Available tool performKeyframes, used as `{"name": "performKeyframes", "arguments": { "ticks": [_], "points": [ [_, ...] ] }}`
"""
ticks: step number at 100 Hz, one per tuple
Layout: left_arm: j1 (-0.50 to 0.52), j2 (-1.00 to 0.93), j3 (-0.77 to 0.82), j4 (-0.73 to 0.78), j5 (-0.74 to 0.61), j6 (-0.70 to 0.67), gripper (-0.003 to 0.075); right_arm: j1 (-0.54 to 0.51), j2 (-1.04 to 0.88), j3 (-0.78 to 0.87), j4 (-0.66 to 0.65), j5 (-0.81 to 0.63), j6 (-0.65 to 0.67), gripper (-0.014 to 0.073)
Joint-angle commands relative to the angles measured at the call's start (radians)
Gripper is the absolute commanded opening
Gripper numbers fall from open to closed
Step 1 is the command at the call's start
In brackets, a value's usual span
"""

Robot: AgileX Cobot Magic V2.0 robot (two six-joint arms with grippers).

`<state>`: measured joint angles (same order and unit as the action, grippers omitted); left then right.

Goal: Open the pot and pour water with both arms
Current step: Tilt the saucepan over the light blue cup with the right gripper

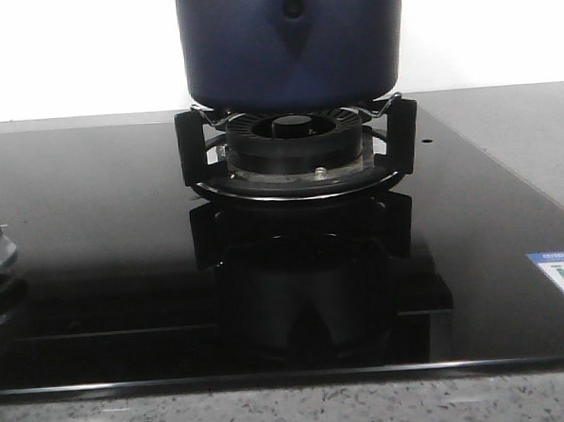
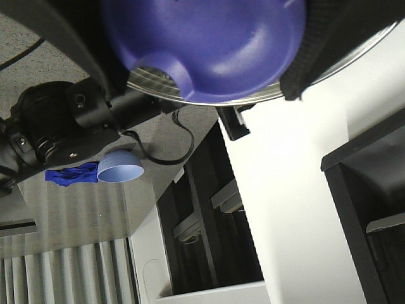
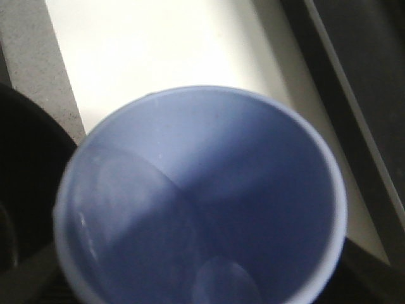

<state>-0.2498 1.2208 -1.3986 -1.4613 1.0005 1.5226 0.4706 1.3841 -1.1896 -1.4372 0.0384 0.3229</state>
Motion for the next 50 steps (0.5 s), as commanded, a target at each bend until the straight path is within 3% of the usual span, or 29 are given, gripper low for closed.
{"name": "performKeyframes", "arguments": {
  "ticks": [1, 18, 50],
  "points": [
    [0.002, -0.029, -0.033, -0.096, -0.028, -0.011, 0.019, 0.001, -0.025, -0.04, -0.036, -0.002, -0.008, 0.0288],
    [0.002, -0.029, -0.033, -0.096, -0.028, -0.011, 0.019, 0.001, -0.021, -0.04, -0.064, 0.026, -0.008, 0.0288],
    [0.002, -0.029, -0.033, -0.096, -0.028, -0.011, 0.019, 0.001, -0.021, -0.04, -0.276, 0.09, -0.008, 0.0288]
  ]
}}
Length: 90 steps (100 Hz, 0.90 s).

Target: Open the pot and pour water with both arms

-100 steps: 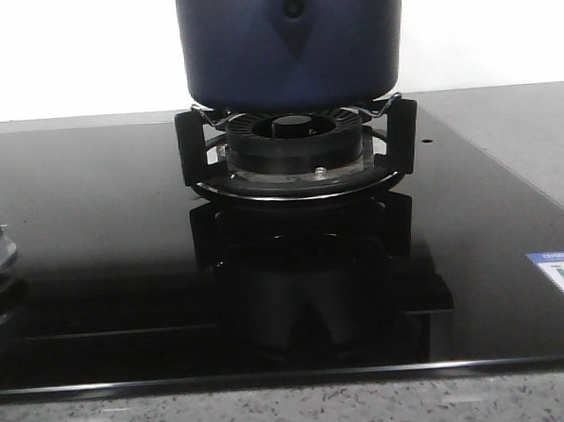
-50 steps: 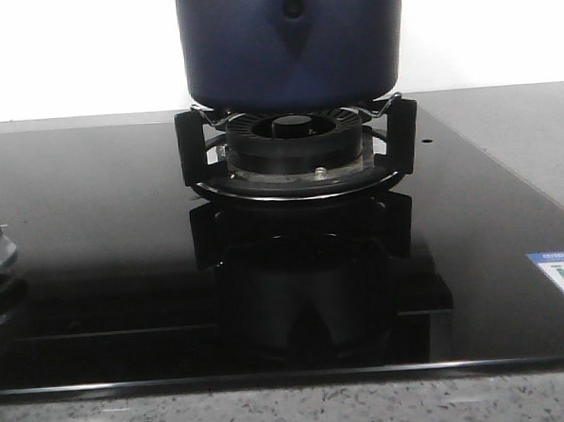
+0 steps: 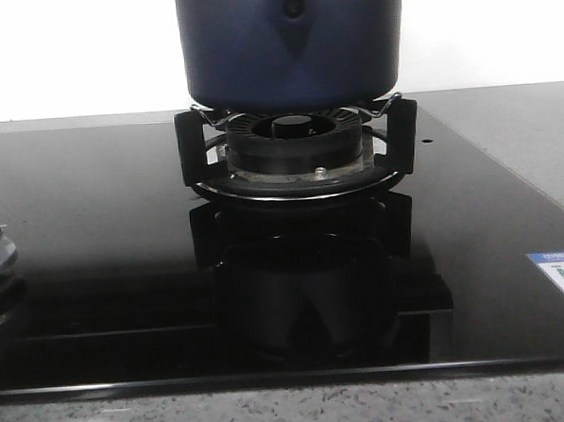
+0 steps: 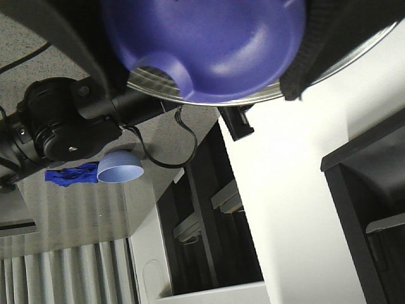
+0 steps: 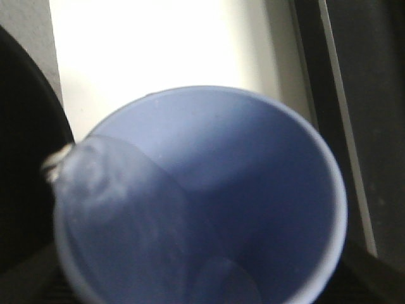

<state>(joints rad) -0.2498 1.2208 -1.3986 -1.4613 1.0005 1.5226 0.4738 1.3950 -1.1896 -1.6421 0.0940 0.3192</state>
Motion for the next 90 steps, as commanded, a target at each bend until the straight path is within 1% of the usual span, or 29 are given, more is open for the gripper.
{"name": "performKeyframes", "arguments": {
  "ticks": [1, 20, 43, 62, 66, 74, 90],
  "points": [
    [0.002, -0.029, -0.033, -0.096, -0.028, -0.011, 0.019, -0.002, -0.031, -0.04, -0.08, 0.04, -0.005, 0.0288],
    [0.002, -0.029, -0.033, -0.096, -0.025, -0.011, 0.019, -0.002, -0.031, -0.04, -0.24, 0.09, -0.005, 0.0288],
    [0.002, -0.029, -0.033, -0.096, -0.025, -0.012, 0.019, -0.002, -0.031, -0.04, -0.24, 0.138, -0.005, 0.0288],
    [0.002, -0.029, -0.033, -0.096, -0.023, -0.012, 0.019, -0.002, -0.031, -0.041, -0.24, 0.136, -0.009, 0.0288],
    [0.002, -0.029, -0.033, -0.096, -0.023, -0.014, 0.019, -0.002, -0.031, -0.041, -0.24, 0.136, -0.044, 0.0288],
    [0.002, -0.029, -0.033, -0.096, -0.023, -0.031, 0.019, -0.002, -0.03, -0.041, -0.24, 0.138, -0.183, 0.0288],
    [0.002, -0.029, -0.033, -0.096, -0.02, -0.035, 0.019, -0.002, -0.03, -0.043, -0.24, 0.118, -0.3, 0.0288]
  ]
}}
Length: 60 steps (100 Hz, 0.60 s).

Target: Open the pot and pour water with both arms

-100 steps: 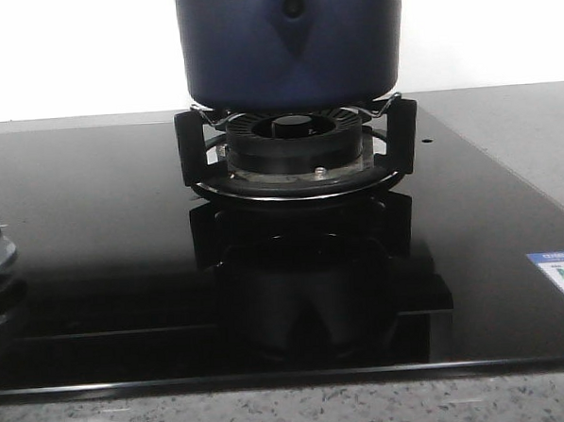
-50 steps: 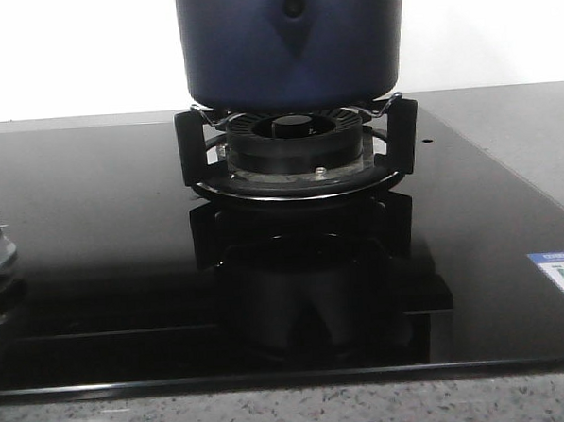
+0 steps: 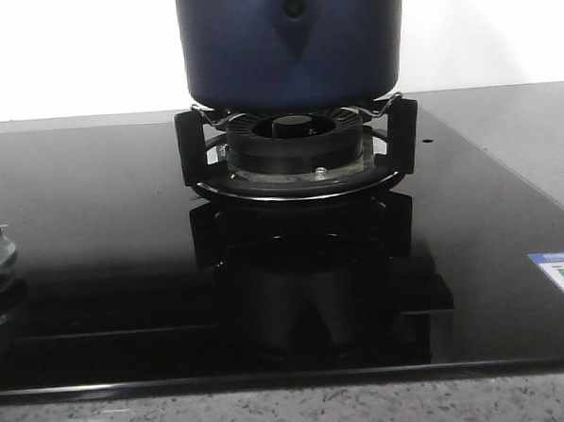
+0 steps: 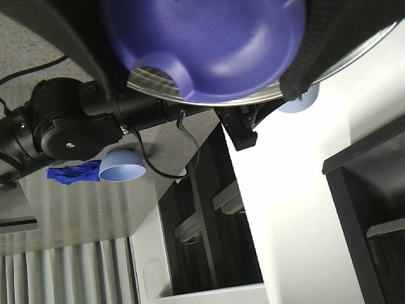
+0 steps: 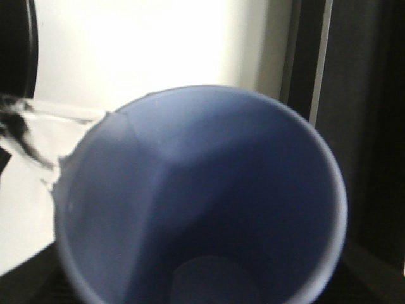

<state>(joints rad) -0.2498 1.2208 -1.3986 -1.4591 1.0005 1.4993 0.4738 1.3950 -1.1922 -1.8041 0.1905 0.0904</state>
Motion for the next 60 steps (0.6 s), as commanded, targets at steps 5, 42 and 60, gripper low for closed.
{"name": "performKeyframes", "arguments": {
  "ticks": [5, 42, 60],
  "points": [
    [0.002, -0.029, -0.033, -0.098, -0.02, -0.012, 0.019, -0.002, -0.028, -0.041, -0.078, 0.022, -0.124, 0.0288],
    [0.002, -0.029, -0.033, -0.072, -0.02, -0.012, 0.019, -0.002, -0.02, -0.041, -0.078, -0.027, -0.28, 0.0288],
    [0.002, -0.029, -0.033, -0.07, -0.02, -0.012, 0.0189, -0.002, -0.02, -0.041, -0.078, -0.023, -0.297, 0.0288]
  ]
}}
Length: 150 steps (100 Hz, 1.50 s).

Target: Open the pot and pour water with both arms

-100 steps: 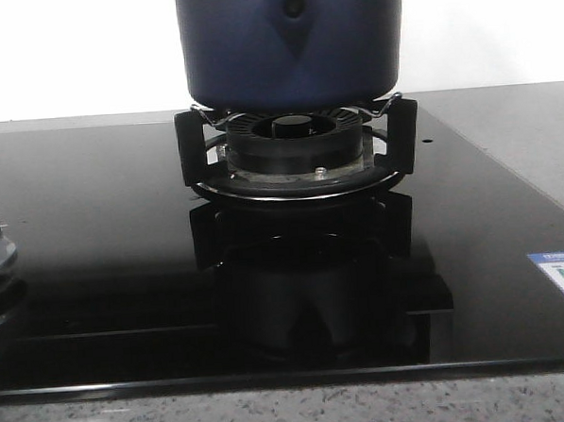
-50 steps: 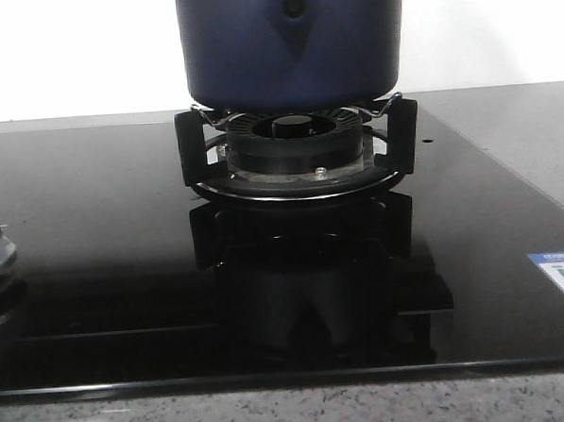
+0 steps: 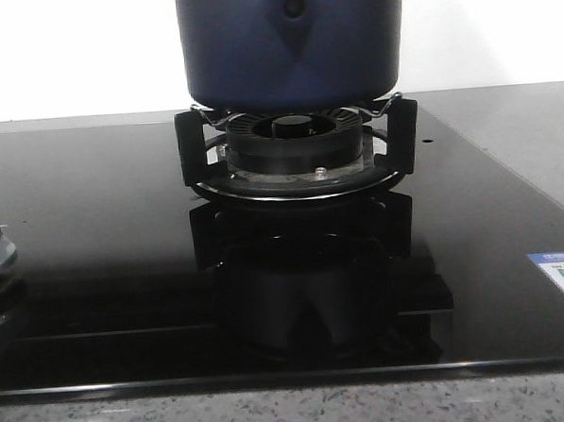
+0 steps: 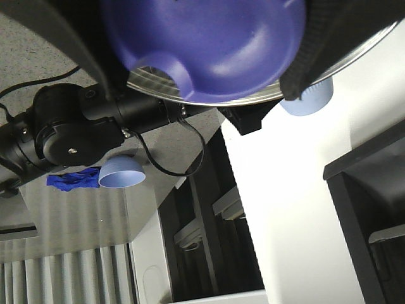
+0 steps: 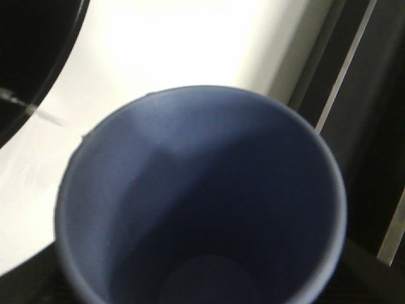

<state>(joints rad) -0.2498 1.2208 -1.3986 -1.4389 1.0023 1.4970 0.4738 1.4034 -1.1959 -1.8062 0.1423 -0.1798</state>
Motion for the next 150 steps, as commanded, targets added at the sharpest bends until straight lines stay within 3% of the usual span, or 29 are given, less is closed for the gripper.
{"name": "performKeyframes", "arguments": {
  "ticks": [1, 38, 53, 70, 83, 103, 116, 135, 150],
  "points": [
    [0.002, -0.029, -0.033, -0.09, -0.022, -0.009, 0.019, -0.002, -0.028, -0.037, -0.076, 0.025, -0.034, 0.0288],
    [0.002, -0.029, -0.033, -0.09, -0.025, -0.009, 0.0189, -0.002, -0.028, -0.09, -0.076, 0.032, -0.102, 0.0288],
    [0.002, -0.029, -0.033, -0.09, -0.03, -0.009, 0.0189, -0.002, -0.028, -0.108, -0.021, -0.03, 0.017, 0.0288],
    [0.002, -0.029, -0.033, -0.09, -0.03, -0.009, 0.0189, -0.002, -0.028, -0.077, 0.15, -0.012, 0.231, 0.0288],
    [0.002, -0.029, -0.033, -0.09, -0.03, -0.009, 0.0189, -0.002, -0.028, -0.059, 0.259, 0.113, 0.359, 0.0288],
    [0.002, -0.029, -0.033, -0.09, -0.032, -0.009, 0.019, -0.002, -0.072, -0.059, 0.482, 0.354, 0.504, 0.0288],
    [0.002, -0.025, -0.033, -0.09, -0.034, -0.009, 0.0189, -0.029, -0.134, -0.052, 0.659, 0.409, 0.511, 0.0288],
    [0.002, -0.014, -0.033, -0.09, -0.042, -0.009, 0.0189, -0.197, -0.271, 0.068, 0.913, 0.262, 0.513, 0.0288],
    [0.0, 0.009, -0.031, -0.093, -0.04, -0.009, 0.0189, -0.395, -0.384, 0.271, 1.047, 0.016, 0.546, 0.0288]
  ]
}}
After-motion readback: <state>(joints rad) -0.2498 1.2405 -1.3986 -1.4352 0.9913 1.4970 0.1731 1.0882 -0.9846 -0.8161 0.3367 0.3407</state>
